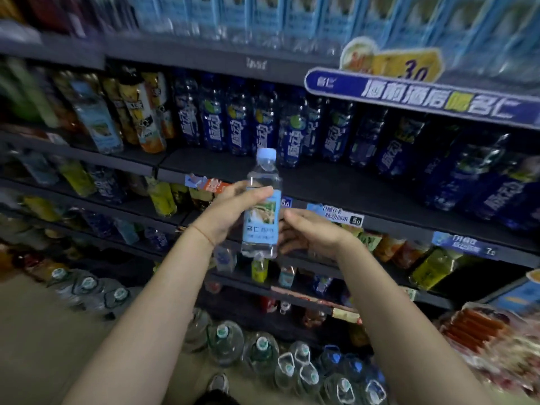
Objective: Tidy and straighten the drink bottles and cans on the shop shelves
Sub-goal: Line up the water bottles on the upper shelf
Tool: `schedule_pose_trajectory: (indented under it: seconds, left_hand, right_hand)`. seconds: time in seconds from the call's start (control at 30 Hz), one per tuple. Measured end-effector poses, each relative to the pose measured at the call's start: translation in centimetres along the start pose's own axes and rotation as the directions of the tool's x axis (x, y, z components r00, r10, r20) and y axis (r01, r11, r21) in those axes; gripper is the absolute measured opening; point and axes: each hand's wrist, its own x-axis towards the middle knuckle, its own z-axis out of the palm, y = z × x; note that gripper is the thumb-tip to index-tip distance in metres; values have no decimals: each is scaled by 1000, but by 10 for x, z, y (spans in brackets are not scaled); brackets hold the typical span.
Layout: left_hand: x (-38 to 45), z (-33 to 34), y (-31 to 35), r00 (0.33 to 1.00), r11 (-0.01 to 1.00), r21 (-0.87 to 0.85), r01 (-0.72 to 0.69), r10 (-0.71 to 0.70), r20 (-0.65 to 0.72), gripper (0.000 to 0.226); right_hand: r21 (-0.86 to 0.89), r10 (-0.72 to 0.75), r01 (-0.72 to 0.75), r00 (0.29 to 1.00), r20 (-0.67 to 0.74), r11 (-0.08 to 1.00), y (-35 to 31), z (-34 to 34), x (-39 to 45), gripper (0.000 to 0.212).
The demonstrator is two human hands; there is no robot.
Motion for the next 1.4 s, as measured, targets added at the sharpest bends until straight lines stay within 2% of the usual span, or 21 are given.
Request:
schedule_pose_trajectory:
  seconds: [0.03,0.13,0.17,0.27,0.37,0.47,0.53,0.7,0.77,0.87,1.03,1.13,1.2,1.27,1.4]
  left_hand:
    - [-3,4,16,997,997,24,-69,69,-15,34]
    - [-14,15,60,975,975,52,-215,217,-46,40]
    - [-17,19,73,960,959,65,-275,278,-39,43]
    - [-23,29,113,894,886,118,-448,447,37,39]
    - [-22,29,148,839,821,176,-544,537,89,43]
    - [-13,13,169,811,765,288,-576,579,86,62]
    - [-7,-4,176,816,762,328,-558,575,51,69]
    - [13,-59,183,832,806,289,-516,553,-56,43]
    - [25,-86,185,836,814,309,-492,541,-95,36]
    - [44,-127,187,832,794,387,-469,544,-108,35]
    - [76,-181,194,838,750,521,-407,533,-112,50]
    - [94,-206,199,848,728,582,-363,517,-118,56]
    - [106,-219,202,856,711,617,-337,504,-113,59]
    - [117,-230,204,864,708,626,-327,493,-107,62]
    - [131,-243,204,870,713,612,-343,486,-79,62]
  right_hand:
    - [-37,-46,45,998,-31,998,-16,3,-4,81]
    - [-180,-207,184,970,-124,966,-65,10,-18,48]
    - [-223,-277,243,951,-135,944,-81,13,-23,44]
    - [-317,-493,425,853,-174,848,-123,19,-35,42]
    - [-409,-630,512,739,-240,756,-156,22,-35,51]
    - [-491,-701,522,639,-318,698,-180,28,-28,52]
    - [-533,-740,527,576,-348,662,-196,35,-20,48]
    - [-655,-779,438,460,-426,616,-238,55,29,49]
    - [-667,-775,406,432,-462,624,-254,65,55,42]
    - [-644,-744,383,432,-510,663,-276,81,99,39]
    - [-649,-687,280,485,-540,708,-291,98,172,48]
    - [-635,-637,201,496,-591,746,-295,105,205,73]
    - [-623,-610,171,509,-608,764,-299,109,223,81]
    - [-635,-612,149,500,-613,758,-303,116,237,79]
    - [-675,-637,90,444,-631,732,-305,127,256,59]
